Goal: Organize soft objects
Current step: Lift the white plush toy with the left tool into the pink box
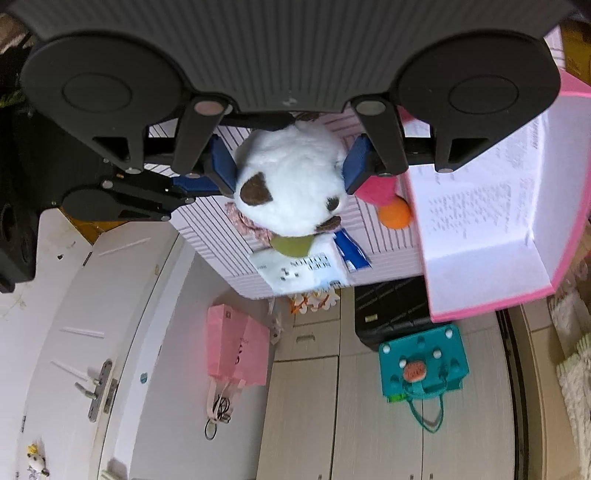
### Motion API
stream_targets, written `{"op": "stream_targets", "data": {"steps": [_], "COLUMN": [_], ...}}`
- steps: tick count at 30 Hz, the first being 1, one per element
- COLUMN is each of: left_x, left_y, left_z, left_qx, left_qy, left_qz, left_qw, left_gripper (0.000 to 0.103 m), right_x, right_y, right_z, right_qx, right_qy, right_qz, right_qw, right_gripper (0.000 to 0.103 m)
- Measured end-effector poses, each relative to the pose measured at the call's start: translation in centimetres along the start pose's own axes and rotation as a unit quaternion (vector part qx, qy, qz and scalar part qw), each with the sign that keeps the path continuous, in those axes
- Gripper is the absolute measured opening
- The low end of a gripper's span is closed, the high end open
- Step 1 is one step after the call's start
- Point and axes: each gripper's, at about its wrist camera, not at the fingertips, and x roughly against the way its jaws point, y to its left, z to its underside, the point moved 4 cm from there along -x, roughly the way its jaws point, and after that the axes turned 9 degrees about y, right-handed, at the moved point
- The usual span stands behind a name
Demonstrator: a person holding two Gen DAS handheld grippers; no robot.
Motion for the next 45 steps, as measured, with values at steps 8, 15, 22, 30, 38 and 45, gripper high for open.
{"op": "stream_targets", "data": {"steps": [8, 15, 22, 30, 38, 45], "left_x": [5.0, 7.1, 6.2, 0.6, -5.3, -7.9], "left_y": [2.5, 6.2, 11.5, 19.1, 25.0, 28.0], "left_z": [-2.0, -3.6, -5.7, -7.4, -8.4, -8.2], "left_qx": [0.002, 0.03, 0.078, 0.128, 0.16, 0.179], "left_qy": [-0.036, -0.038, -0.04, 0.011, 0.071, 0.107], "left_qz": [-0.016, -0.037, -0.067, -0.072, -0.07, -0.085], "left_qw": [0.9992, 0.9982, 0.9939, 0.9891, 0.9821, 0.9743], "left_gripper": [0.06, 0.06, 0.061, 0.06, 0.059, 0.058], "right_x": [0.7, -1.1, -6.1, -14.8, -21.9, -25.6], "right_y": [2.9, 4.1, 4.3, 3.3, 2.5, 3.4], "right_z": [-5.1, -9.1, -13.4, -16.1, -17.7, -17.9], "right_qx": [0.048, 0.083, 0.109, 0.152, 0.164, 0.209], "right_qy": [-0.017, -0.001, 0.02, 0.069, 0.132, 0.164], "right_qz": [-0.006, -0.039, -0.066, -0.087, -0.094, -0.094], "right_qw": [0.999, 0.996, 0.992, 0.982, 0.973, 0.959], "right_gripper": [0.063, 0.063, 0.063, 0.063, 0.062, 0.059]}}
